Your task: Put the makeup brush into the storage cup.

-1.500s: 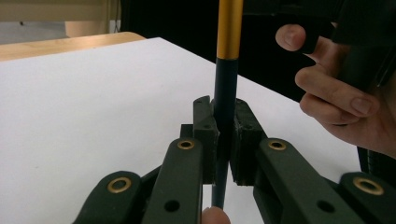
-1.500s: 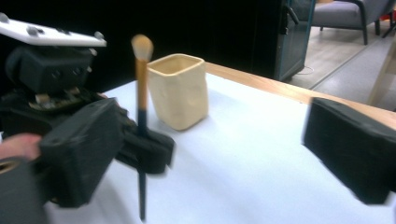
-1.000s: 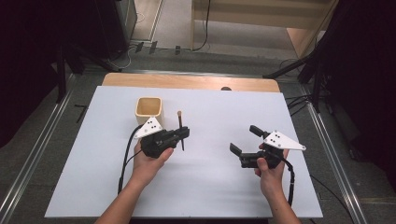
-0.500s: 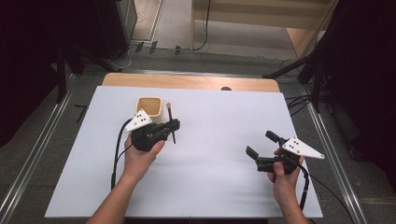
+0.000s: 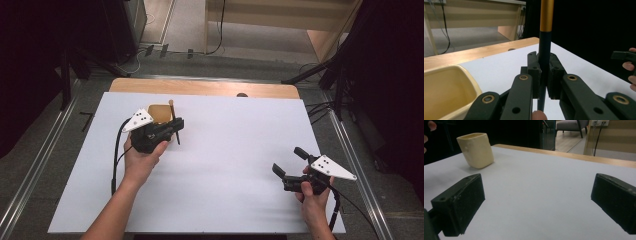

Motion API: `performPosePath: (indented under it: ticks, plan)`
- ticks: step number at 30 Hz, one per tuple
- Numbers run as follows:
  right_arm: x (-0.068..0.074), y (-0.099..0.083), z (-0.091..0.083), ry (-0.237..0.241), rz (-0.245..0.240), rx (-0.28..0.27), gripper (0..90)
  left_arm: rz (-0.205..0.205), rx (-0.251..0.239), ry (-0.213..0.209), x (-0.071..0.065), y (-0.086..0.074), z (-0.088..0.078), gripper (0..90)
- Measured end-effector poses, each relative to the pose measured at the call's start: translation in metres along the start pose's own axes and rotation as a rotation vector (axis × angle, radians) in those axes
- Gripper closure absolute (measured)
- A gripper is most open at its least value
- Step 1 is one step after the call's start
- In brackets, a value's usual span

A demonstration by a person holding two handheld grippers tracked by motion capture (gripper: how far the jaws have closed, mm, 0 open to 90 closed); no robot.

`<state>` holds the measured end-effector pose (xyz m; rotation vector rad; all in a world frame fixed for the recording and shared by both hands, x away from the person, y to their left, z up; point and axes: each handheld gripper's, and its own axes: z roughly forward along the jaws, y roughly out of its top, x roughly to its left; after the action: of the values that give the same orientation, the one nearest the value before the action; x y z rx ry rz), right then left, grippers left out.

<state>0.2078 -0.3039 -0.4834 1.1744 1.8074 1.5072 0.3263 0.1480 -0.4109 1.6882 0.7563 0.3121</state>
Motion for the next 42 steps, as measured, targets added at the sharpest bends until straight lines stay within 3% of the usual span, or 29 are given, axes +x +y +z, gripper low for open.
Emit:
performPosePath:
  ticks: [9,21,42]
  plan:
    - [0.001,-0.014,-0.006,0.013,-0.030,0.014,0.0,0.007,-0.027,0.024,0.007,0.014,-0.006,84.0]
    - [0.001,-0.014,-0.006,-0.012,-0.014,0.004,0.0,0.015,-0.070,0.073,0.021,0.032,-0.016,84.0]
    - [0.004,-0.014,-0.005,-0.009,-0.022,0.007,0.0,-0.014,-0.112,0.178,0.045,0.032,-0.015,84.0]
